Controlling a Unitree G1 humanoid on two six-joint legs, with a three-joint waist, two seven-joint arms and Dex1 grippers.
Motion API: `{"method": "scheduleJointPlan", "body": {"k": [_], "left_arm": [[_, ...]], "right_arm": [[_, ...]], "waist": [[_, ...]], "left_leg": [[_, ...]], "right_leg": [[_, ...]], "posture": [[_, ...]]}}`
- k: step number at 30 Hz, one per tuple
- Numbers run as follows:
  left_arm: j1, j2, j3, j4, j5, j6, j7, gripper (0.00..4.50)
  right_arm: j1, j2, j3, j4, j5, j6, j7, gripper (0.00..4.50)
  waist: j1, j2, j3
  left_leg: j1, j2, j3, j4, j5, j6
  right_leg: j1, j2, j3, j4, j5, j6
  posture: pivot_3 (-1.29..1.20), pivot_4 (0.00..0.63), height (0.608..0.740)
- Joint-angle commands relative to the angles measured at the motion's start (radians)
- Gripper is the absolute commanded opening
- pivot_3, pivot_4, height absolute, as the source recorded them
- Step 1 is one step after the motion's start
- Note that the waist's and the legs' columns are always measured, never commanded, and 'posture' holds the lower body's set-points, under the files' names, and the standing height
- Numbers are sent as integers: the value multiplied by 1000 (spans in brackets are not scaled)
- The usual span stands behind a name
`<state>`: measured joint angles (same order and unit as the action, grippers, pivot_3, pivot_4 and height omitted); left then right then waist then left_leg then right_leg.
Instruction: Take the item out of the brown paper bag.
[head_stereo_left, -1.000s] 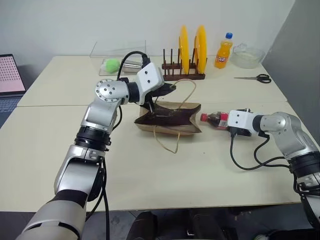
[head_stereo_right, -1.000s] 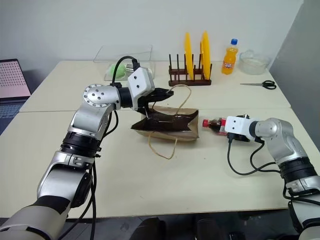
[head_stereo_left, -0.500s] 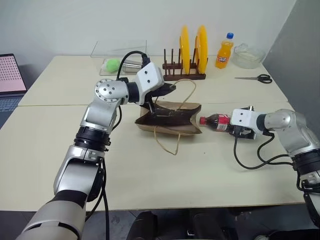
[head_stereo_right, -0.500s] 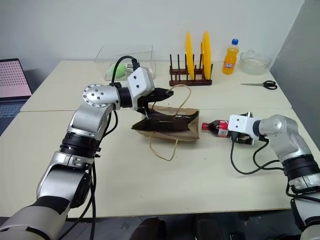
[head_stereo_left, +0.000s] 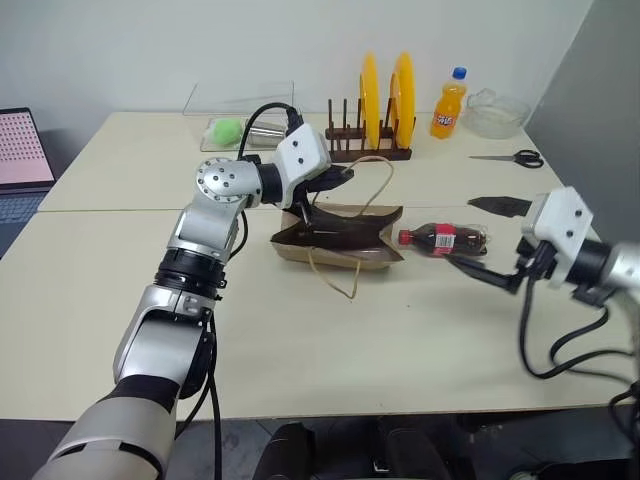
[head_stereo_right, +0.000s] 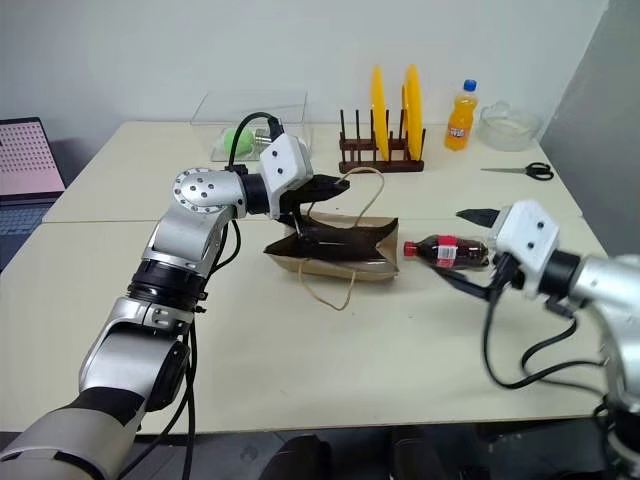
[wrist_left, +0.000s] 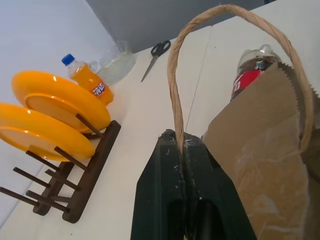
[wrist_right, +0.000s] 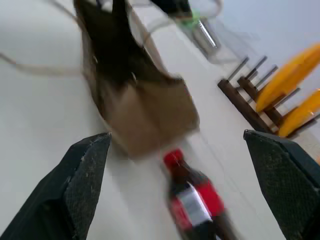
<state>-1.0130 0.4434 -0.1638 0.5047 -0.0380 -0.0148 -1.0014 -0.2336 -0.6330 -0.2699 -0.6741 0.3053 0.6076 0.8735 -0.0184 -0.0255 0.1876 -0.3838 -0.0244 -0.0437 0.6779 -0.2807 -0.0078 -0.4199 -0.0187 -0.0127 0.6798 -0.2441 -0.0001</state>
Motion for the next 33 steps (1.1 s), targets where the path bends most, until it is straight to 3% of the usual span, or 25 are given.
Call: {"method": "scheduleJointPlan", "body": {"k": [1,6,14,19,22,27,33], "left_arm": [[-60,6,2,51,29,-47,21,415],[-114,8,12,99,20,-39,-11,1935],[-71,91,89,-61,-50,50,-34,4479],[100,175,206,-319,-144,290,33,4479],[218,170,262,-494,-207,494,120,4479],[488,81,360,-772,-188,592,382,4479],[859,-56,382,-982,-152,527,557,4479]], "right_arm": [[99,149,89,-163,-53,-15,-235,4500],[184,300,278,-145,-191,-112,-424,4500],[165,296,304,-57,-208,-201,-443,4500],[175,280,263,-34,-167,-222,-429,4500],[190,283,239,-24,-144,-237,-429,4500],[242,303,215,-10,-163,-297,-472,4500],[327,366,220,8,-181,-367,-541,4500]], "waist": [[4,0,0],[6,0,0],[-3,0,0],[-13,1,0],[-10,1,0],[1,0,-1],[7,1,-1]], "left_leg": [[0,0,0,0,0,0],[0,-1,2,0,0,0],[0,0,1,0,0,0],[1,0,1,-2,0,0],[1,0,-1,-1,0,0],[1,-1,-1,-1,0,0],[2,0,-1,-2,0,0]], "right_leg": [[0,0,0,0,0,0],[-1,0,1,-1,0,0],[-1,0,1,-1,0,0],[-1,0,1,0,0,0],[0,0,0,0,0,0],[0,-1,1,-1,0,0],[0,-1,1,-1,0,0]], "posture": [[0,150,740],[0,150,740],[0,150,740],[0,150,740],[0,150,740],[0,150,740],[0,150,740]]}}
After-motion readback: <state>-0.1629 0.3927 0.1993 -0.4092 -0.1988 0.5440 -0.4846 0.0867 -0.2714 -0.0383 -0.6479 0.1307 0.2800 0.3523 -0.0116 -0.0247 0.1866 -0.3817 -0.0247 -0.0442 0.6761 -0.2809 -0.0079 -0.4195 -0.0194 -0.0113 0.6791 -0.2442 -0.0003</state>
